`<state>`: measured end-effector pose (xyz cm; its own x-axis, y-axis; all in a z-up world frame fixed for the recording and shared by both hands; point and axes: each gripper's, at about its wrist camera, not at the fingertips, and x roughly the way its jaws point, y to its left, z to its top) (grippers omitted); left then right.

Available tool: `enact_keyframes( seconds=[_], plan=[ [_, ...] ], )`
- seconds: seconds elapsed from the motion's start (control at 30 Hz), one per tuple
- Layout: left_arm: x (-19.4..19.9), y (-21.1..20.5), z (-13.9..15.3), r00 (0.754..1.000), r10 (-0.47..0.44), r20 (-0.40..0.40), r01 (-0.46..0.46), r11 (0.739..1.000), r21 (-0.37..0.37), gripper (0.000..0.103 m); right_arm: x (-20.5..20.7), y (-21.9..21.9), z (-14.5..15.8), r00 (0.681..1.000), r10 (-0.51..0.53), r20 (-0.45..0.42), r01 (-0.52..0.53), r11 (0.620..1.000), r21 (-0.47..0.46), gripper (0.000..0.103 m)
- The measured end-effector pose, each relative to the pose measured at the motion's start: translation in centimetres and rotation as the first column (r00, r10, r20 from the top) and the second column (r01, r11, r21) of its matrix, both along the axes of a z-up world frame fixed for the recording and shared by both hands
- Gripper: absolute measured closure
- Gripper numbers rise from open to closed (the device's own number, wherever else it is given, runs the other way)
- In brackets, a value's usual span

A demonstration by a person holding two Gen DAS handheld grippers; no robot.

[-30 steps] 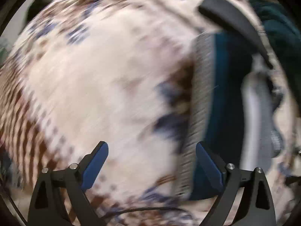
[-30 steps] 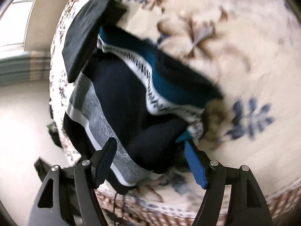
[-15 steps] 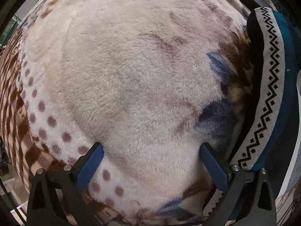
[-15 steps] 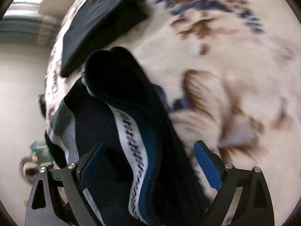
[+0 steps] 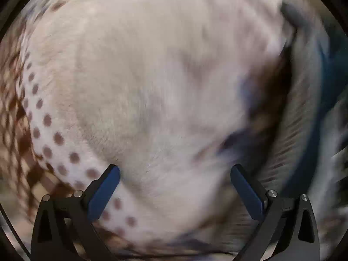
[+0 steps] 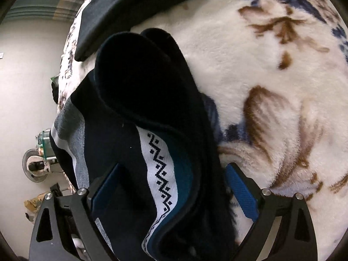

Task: Fold small clothes

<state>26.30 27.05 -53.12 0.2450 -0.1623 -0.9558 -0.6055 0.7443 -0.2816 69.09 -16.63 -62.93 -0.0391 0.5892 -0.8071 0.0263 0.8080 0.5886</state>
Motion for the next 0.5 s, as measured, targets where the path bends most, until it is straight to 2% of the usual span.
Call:
enact_keyframes(
  seconds=[0.07, 0.1, 0.13, 0.2, 0.27, 0.3, 0.33, 0.37, 0.4, 0.43, 0.47, 0.5],
  plan=[
    [0.5, 0.7, 2.3, 0.991, 0.04, 0.131, -0.025, 0.993, -0.114, 0.0, 0.1, 0.3, 0.0, 1.0, 0.002, -0.007, -0.002, 1.0, 0.0, 0.004],
    [1.3, 0.6, 2.9, 0.983, 0.023, 0.184, 0.009, 0.985, -0.17, 0.0, 0.2, 0.5, 0.2, 1.0, 0.003, -0.011, -0.003, 1.0, 0.008, 0.004],
    [2.2, 0.1, 2.9, 0.979, -0.009, 0.206, 0.051, 0.979, -0.199, 0.0, 0.4, 0.9, 0.3, 1.0, 0.005, -0.014, -0.005, 1.0, 0.019, 0.004],
    [4.7, -1.6, 1.3, 0.979, -0.112, 0.168, 0.145, 0.969, -0.198, 0.0, 0.3, 1.1, 0.3, 1.0, 0.003, -0.02, -0.002, 0.998, 0.058, 0.004],
    [6.7, -3.4, -1.2, 0.978, -0.165, 0.128, 0.192, 0.953, -0.235, 0.0, 0.2, 1.4, 0.2, 1.0, -0.005, -0.029, 0.007, 0.997, 0.079, 0.004],
    [7.3, -4.0, -1.8, 0.975, -0.176, 0.137, 0.205, 0.947, -0.247, 0.001, 0.1, 1.4, 0.0, 0.999, -0.019, -0.03, 0.022, 0.996, 0.089, 0.004],
    [7.8, -4.6, -1.8, 0.967, -0.189, 0.17, 0.227, 0.942, -0.247, 0.015, 0.1, 1.4, -0.1, 0.999, -0.028, -0.033, 0.031, 0.995, 0.095, 0.004],
    [8.4, -5.3, -1.3, 0.953, -0.216, 0.212, 0.264, 0.936, -0.235, 0.056, -0.1, 1.1, -0.3, 0.998, -0.052, -0.039, 0.056, 0.993, 0.106, 0.005],
    [9.1, -6.1, -0.7, 0.937, -0.261, 0.233, 0.313, 0.923, -0.224, 0.07, -0.1, 1.0, -0.2, 0.997, -0.066, -0.038, 0.07, 0.991, 0.111, 0.005],
    [9.6, -6.5, -0.1, 0.926, -0.295, 0.235, 0.344, 0.918, -0.199, 0.072, -0.3, 1.0, -0.2, 0.997, -0.07, -0.036, 0.074, 0.99, 0.117, 0.011],
    [10.3, -6.9, 0.6, 0.913, -0.33, 0.241, 0.374, 0.912, -0.168, 0.072, -0.5, 1.0, -0.1, 0.998, -0.06, -0.031, 0.064, 0.989, 0.131, 0.035],
    [11.0, -7.0, 1.1, 0.903, -0.355, 0.242, 0.396, 0.906, -0.151, 0.072, -0.8, 1.2, 0.0, 0.998, -0.048, -0.033, 0.053, 0.988, 0.147, 0.052]
  ],
)
